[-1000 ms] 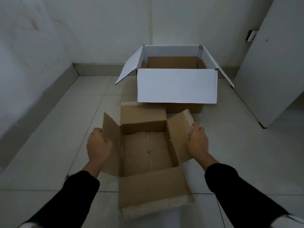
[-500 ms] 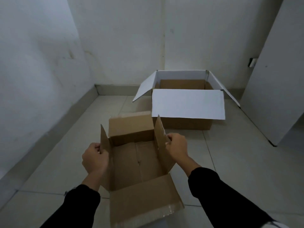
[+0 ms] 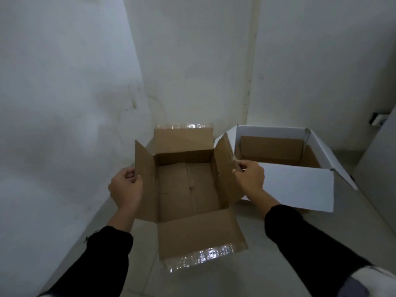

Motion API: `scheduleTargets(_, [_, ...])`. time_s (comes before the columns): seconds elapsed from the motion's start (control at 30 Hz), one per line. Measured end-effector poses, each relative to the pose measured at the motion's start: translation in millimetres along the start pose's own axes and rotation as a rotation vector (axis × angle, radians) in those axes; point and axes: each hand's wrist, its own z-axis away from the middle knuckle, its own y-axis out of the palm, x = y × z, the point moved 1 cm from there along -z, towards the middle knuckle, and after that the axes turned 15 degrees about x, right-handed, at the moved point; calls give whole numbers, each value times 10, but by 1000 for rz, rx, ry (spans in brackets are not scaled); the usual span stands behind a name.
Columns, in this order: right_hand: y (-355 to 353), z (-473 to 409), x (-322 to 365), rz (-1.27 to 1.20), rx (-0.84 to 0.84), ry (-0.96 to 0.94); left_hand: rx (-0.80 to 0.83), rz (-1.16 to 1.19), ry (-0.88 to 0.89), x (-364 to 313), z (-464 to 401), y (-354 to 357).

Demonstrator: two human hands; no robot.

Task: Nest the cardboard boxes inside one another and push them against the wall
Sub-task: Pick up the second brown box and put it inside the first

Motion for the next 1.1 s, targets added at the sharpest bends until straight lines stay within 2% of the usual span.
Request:
scheduleTargets(0.23, [-618,-864,282,-18,-122,4,54,93,78,-847,-640,362])
scheduleTargets(0.47, [-1376,-1628,29,34,-199,-47,77,123,200,-1617,-900,1400])
scheduleTargets(0.67, [-1978,-2208,-427,30,-271,-15,110,139,189,-2160,-1036,2388])
scheduleTargets(0.87, [-2155,-2447,-956,142,-294,40,274,98,242,-2194,-1024,3216])
scheduleTargets(1.0, [-2170,-2454,-1271,169,-321,143,406,61,247,-2049,-1083,3556])
scheduleTargets(1.1, [-2106,-2460,-1464,202,-281,253,466,24,197,-1886,-1128,3728])
